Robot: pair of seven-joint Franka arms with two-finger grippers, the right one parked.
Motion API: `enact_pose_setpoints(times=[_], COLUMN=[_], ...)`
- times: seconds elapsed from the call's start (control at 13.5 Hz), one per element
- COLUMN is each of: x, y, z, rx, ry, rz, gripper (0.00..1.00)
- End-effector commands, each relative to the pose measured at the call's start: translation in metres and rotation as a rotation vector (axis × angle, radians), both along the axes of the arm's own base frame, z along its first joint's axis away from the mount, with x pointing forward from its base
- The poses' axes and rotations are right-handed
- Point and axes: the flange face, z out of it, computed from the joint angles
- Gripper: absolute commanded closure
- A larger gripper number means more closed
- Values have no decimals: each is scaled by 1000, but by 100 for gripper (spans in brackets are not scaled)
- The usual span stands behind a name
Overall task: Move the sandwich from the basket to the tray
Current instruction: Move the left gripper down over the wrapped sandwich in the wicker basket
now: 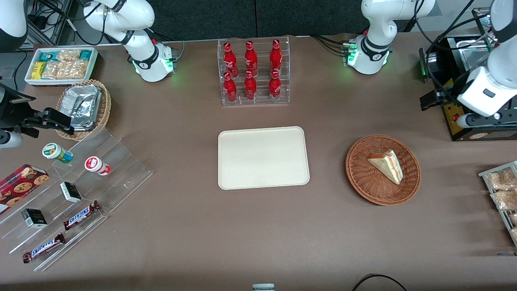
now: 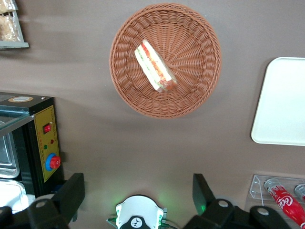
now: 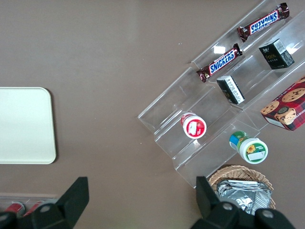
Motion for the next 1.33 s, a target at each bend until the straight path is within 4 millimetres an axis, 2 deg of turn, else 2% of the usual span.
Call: enact_pose_setpoints(times=[0.0,0.07,0.22,0.52,0.74,1.04,1.26], x=[-5,-5,0,13,17,21,20], y=[1,0,0,1,-5,-7,-6], z=[10,11,1,-48,-98,-137,-182], rx=[-7,-13,-13,1,17,7,20], ry=[-6,-12,-9,-33,-80,-103,-166], rz=[-7,-7,9,38,132,177,351], gripper=[0,0,0,0,0,0,0])
